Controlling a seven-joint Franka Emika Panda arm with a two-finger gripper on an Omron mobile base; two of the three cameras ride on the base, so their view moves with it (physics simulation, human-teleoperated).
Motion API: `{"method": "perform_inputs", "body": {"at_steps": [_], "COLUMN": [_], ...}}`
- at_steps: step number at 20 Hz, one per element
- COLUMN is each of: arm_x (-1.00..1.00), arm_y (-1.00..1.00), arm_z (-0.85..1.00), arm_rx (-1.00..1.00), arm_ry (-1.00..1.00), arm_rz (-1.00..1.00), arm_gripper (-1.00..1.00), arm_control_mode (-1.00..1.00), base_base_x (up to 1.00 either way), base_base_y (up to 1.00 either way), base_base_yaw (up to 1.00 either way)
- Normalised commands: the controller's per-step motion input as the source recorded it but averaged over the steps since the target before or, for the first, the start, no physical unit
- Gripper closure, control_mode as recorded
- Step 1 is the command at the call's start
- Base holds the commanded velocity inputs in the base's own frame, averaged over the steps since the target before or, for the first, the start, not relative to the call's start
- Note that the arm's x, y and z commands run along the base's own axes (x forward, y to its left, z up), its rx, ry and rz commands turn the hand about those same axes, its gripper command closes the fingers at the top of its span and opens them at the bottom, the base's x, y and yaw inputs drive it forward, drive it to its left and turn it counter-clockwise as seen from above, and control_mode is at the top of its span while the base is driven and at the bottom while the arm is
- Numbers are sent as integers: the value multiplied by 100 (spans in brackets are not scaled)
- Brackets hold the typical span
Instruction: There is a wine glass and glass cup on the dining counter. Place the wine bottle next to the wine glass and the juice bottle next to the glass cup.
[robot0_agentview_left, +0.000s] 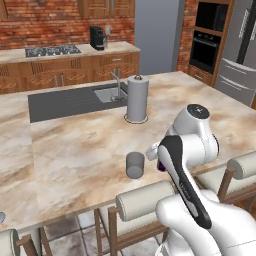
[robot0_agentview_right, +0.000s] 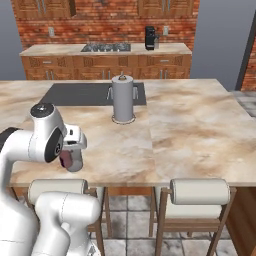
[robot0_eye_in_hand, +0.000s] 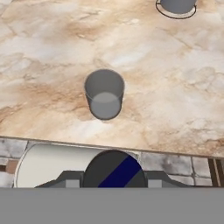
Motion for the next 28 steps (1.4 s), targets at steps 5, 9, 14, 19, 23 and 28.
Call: {"method": "perform_inputs", "body": {"at_steps": [5, 9, 14, 19, 23, 28], "arm_x": [0, 17, 28, 36, 31, 17], "arm_y": [-41, -33, -26, -3, 0, 1], "arm_z": [7, 4, 1, -10, -18, -29], "arm_rx": [7, 6, 1, -9, -14, -1], "arm_ry": [-1, 0, 0, 0, 0, 0], "arm_rz": [-2, 2, 11, 1, 0, 0], "arm_gripper": [100, 100, 100, 100, 100, 100], "arm_control_mode": [-100, -100, -100, -100, -100, -100], "base_base_x": [0, 0, 0, 0, 0, 0], "base_base_y": [0, 0, 0, 0, 0, 0], "base_base_yaw": [0, 0, 0, 0, 0, 0]}}
